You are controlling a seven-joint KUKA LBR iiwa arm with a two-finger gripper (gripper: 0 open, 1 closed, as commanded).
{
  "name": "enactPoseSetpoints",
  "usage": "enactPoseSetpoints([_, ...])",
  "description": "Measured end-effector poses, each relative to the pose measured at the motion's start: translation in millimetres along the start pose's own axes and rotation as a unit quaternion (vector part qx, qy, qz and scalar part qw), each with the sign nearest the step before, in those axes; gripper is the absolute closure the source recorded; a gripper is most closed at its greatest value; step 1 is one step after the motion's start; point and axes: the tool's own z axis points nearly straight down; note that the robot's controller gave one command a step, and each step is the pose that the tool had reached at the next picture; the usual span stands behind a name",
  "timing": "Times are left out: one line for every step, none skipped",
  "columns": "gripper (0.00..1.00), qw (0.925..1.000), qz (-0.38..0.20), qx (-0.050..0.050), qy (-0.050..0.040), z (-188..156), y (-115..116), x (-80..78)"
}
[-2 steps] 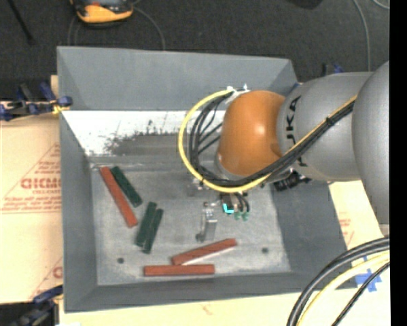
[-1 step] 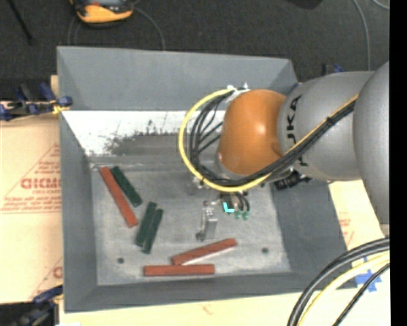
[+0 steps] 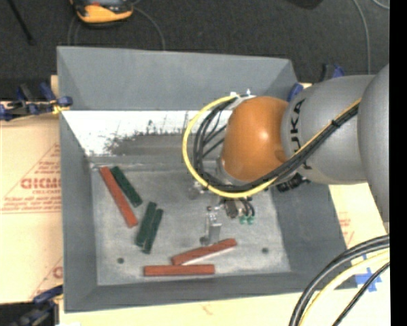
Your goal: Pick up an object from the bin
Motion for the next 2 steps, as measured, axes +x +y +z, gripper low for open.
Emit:
enactPoseSetpoints([0.00,0.9997,-0.023,0.000,0.0022,11,-9,30.0])
enactPoseSetpoints([1.00,0.9968,-0.080,0.000,0.0021,47,-38,58.1])
